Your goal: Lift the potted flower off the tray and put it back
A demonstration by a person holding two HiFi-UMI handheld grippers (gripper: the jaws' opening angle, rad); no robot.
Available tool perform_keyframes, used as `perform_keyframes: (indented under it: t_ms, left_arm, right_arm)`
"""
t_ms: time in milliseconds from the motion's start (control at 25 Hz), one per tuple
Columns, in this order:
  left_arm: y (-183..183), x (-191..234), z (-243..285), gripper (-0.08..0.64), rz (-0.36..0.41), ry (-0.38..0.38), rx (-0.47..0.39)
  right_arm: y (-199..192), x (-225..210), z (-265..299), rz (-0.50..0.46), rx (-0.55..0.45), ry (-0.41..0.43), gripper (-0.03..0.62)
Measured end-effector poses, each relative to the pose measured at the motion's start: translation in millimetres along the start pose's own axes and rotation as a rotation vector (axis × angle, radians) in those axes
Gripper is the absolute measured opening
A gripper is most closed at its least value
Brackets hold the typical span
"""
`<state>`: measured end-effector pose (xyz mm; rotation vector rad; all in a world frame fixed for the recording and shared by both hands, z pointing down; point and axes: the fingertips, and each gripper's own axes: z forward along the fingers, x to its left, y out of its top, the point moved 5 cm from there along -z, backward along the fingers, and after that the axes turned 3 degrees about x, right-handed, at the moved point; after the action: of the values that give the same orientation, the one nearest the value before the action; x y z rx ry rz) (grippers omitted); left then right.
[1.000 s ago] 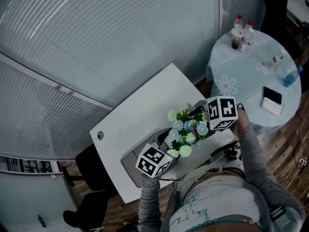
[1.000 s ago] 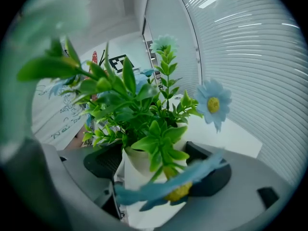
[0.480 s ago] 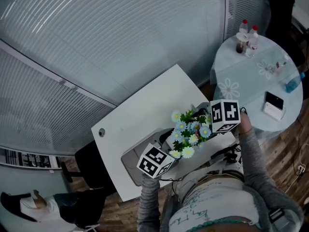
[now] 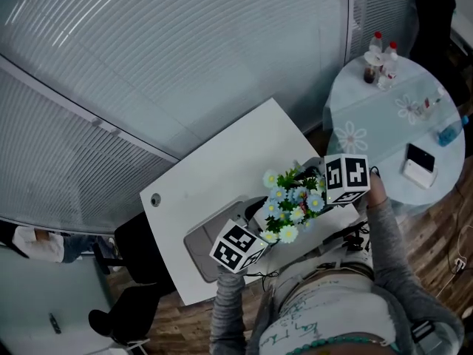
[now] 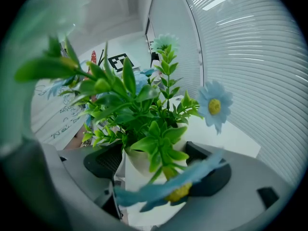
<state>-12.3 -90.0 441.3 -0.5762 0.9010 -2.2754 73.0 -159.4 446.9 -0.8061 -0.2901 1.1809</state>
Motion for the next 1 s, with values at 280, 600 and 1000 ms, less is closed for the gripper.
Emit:
perform_keyframes:
  t_ms: [280, 600, 1000]
  left_arm:
    - [8.1, -8.6, 9.7, 0.407, -0.015, 0.022, -0.01]
    - [15.0, -22.1, 14.4, 0.407, -0.047, 0.089, -0.035]
    - [-12.0, -13.3, -17.2, 0.407, -0.048, 0.107, -0.061]
  right_arm:
    - [-8.8, 0.7, -10.9, -0.026, 0.006, 0.013, 0.39]
    - [-12.0, 3.0, -22.4, -0.095, 0.023, 0.041, 0.39]
    - [18.8, 10.4, 6.9, -0.11, 0.051, 0.036, 0.39]
